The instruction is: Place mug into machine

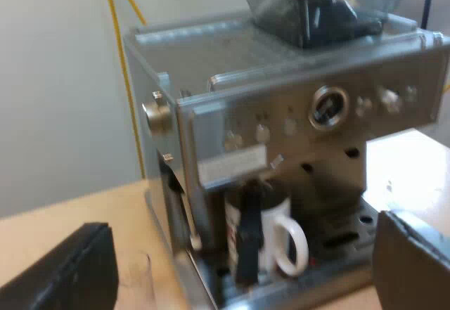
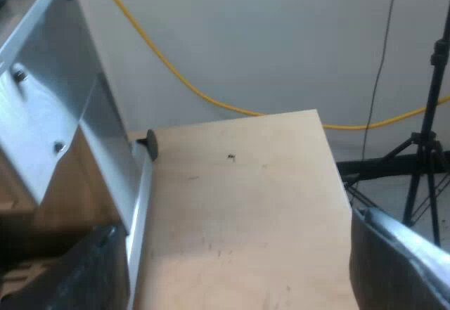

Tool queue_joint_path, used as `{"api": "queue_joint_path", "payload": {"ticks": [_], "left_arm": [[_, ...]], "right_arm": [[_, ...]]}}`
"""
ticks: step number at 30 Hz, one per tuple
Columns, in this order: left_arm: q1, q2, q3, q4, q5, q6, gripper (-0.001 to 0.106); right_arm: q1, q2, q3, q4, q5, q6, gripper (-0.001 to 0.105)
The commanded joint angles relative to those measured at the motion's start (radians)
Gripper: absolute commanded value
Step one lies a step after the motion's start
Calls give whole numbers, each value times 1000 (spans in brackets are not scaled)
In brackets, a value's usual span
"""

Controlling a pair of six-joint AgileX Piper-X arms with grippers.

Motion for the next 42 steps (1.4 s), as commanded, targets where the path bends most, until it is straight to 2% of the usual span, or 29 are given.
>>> {"api": "queue_joint_path", "payload": {"ticks": [1,8,13,17,21,25,29,31,35,42], "left_arm": [[3,-67,29,51,-4,-4,85],[3,-251,98,164,-4,-4,85],[3,-359,107,256,-8,-4,85],[6,-361,97,335,-23,-5,85],[6,-362,97,349,-26,-5,85],[6,-362,101,352,-46,-5,85],[6,-362,136,283,-140,-5,85],[6,-360,163,242,-160,-5,85],[6,-360,235,173,-161,-5,85],[6,-360,340,175,-161,-5,85]], "right_arm": [[0,-86,21,53,-10,-20,66],[0,-280,52,160,-10,-20,66],[0,-397,94,209,-10,-20,66],[0,-508,149,238,-10,-20,66],[0,-496,163,307,-15,-16,66],[0,-502,187,283,-17,-16,66],[0,-500,206,212,-17,-16,66],[0,-500,217,178,-17,-16,66],[0,-500,255,123,-17,-14,66],[0,-498,327,111,-17,-14,66]]}}
